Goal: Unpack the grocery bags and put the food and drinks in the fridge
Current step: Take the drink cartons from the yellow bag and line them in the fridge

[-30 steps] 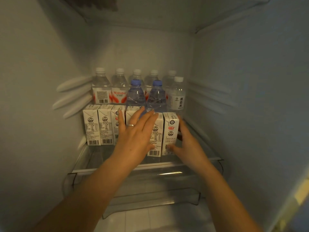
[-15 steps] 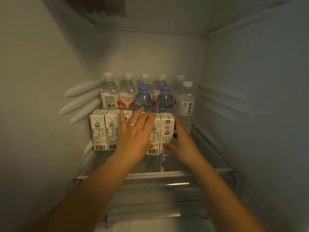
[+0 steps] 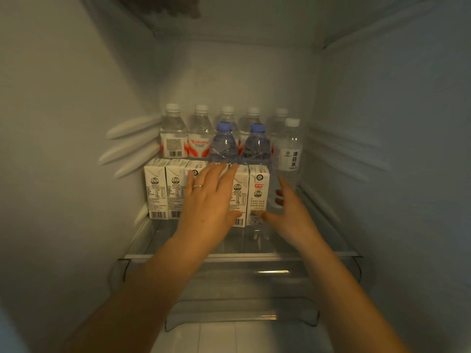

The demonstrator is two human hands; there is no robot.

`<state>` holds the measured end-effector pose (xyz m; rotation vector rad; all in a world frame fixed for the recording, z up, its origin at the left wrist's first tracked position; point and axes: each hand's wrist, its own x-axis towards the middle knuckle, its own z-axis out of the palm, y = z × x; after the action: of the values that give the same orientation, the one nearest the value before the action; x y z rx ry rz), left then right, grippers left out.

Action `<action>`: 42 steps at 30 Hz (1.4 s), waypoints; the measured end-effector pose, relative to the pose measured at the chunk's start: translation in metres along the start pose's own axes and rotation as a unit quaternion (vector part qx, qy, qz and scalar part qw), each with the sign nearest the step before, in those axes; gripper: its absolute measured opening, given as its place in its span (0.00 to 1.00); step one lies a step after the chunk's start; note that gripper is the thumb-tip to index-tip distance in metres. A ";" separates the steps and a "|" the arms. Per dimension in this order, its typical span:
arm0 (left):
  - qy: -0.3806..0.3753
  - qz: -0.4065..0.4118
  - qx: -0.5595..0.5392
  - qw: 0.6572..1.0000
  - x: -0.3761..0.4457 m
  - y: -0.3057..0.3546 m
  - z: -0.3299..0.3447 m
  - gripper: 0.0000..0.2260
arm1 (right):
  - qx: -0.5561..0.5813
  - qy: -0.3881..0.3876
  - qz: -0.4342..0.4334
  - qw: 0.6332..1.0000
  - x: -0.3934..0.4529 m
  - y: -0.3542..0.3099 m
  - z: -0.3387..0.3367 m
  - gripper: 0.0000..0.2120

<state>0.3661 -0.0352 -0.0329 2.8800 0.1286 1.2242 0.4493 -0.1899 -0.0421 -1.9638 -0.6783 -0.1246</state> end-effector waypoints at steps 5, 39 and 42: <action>0.013 -0.020 -0.158 0.987 -0.039 0.017 -0.015 0.37 | -0.060 0.047 -0.012 0.997 -0.042 -0.001 -0.011 0.40; -0.287 0.491 -0.358 0.741 -0.423 0.294 -0.069 0.28 | -0.326 0.293 0.455 0.775 -0.687 0.013 -0.030 0.32; -0.306 0.512 -0.360 0.717 -0.462 0.354 -0.092 0.28 | -0.312 0.314 0.483 0.755 -0.750 0.010 -0.063 0.32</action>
<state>0.0062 -0.4271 -0.2859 2.2978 -1.6796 0.0467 -0.1600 -0.5510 -0.2962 -2.4411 0.9733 -0.3763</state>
